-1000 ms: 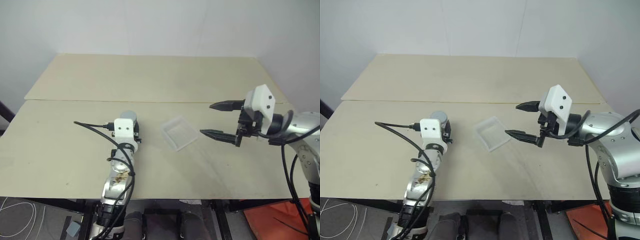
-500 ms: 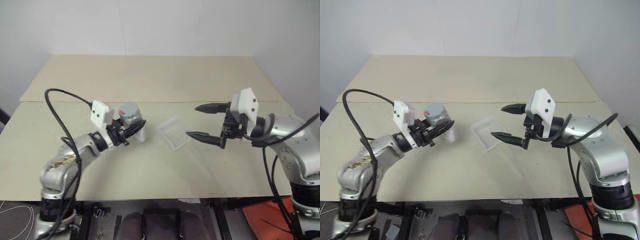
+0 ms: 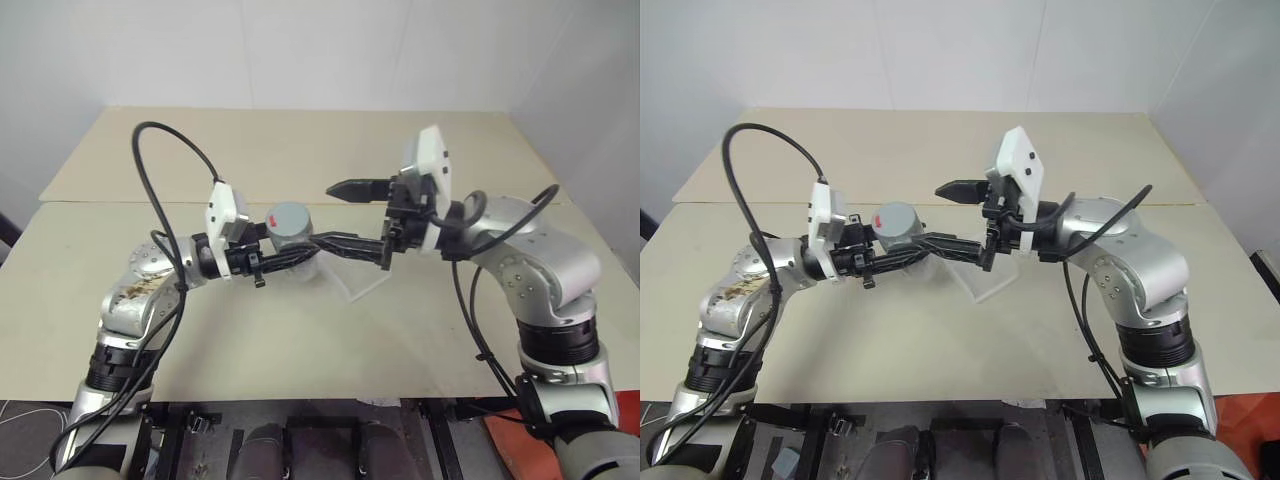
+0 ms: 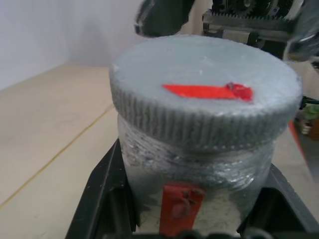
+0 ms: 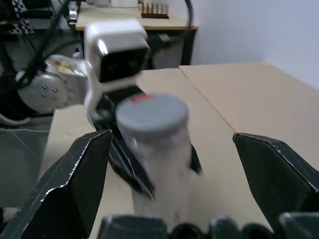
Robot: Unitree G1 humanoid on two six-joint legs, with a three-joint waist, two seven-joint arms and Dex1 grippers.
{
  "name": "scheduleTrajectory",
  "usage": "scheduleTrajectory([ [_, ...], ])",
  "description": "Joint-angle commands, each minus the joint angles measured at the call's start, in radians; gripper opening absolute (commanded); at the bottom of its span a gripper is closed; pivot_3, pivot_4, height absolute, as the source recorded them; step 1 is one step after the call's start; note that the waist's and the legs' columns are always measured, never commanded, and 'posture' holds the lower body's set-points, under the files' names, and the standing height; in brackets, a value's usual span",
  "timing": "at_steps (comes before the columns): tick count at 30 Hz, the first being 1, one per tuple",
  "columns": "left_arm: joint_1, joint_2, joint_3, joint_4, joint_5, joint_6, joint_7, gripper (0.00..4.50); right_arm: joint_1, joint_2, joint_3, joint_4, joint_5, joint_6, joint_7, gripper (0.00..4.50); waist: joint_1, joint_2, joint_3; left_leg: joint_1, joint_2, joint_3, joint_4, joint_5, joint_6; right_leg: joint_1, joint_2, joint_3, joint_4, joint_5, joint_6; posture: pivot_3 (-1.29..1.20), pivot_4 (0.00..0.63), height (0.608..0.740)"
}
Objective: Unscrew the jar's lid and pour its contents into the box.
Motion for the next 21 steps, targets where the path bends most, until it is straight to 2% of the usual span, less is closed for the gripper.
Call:
scheduleTrajectory([
  [1, -0.038, -0.01, -0.005, -0.002, -0.003, -0.022, -0.016, 1.94, -0.046, 0.03, 0.019, -0.023, 0.0, 0.005, -0.022, 4.5, -0.002, 0.0, 0.0, 0.0, 0.0, 0.0, 0.0, 0.0, 0.0, 0.0, 0.0, 0.0, 0.0, 0.0, 0.0, 0.0, 0.15, 0.74],
  [11, -0.037, -0.011, -0.019, -0.022, -0.013, -0.004, -0.047, 1.94, -0.063, 0.069, 0.08, 0.008, -0.044, -0.015, -0.026, 4.5, -0.008, 0.0, 0.0, 0.0, 0.0, 0.0, 0.0, 0.0, 0.0, 0.0, 0.0, 0.0, 0.001, 0.0, 0.0, 0.0, 0.15, 0.74],
  [21, -0.067, 0.018, -0.026, 0.001, -0.015, -0.002, -0.127, 1.94, -0.062, 0.086, 0.079, 0.034, -0.053, -0.015, -0.011, 4.5, -0.007, 0.0, 0.0, 0.0, 0.0, 0.0, 0.0, 0.0, 0.0, 0.0, 0.0, 0.0, 0.001, 0.0, 0.0, 0.0, 0.15, 0.74],
])
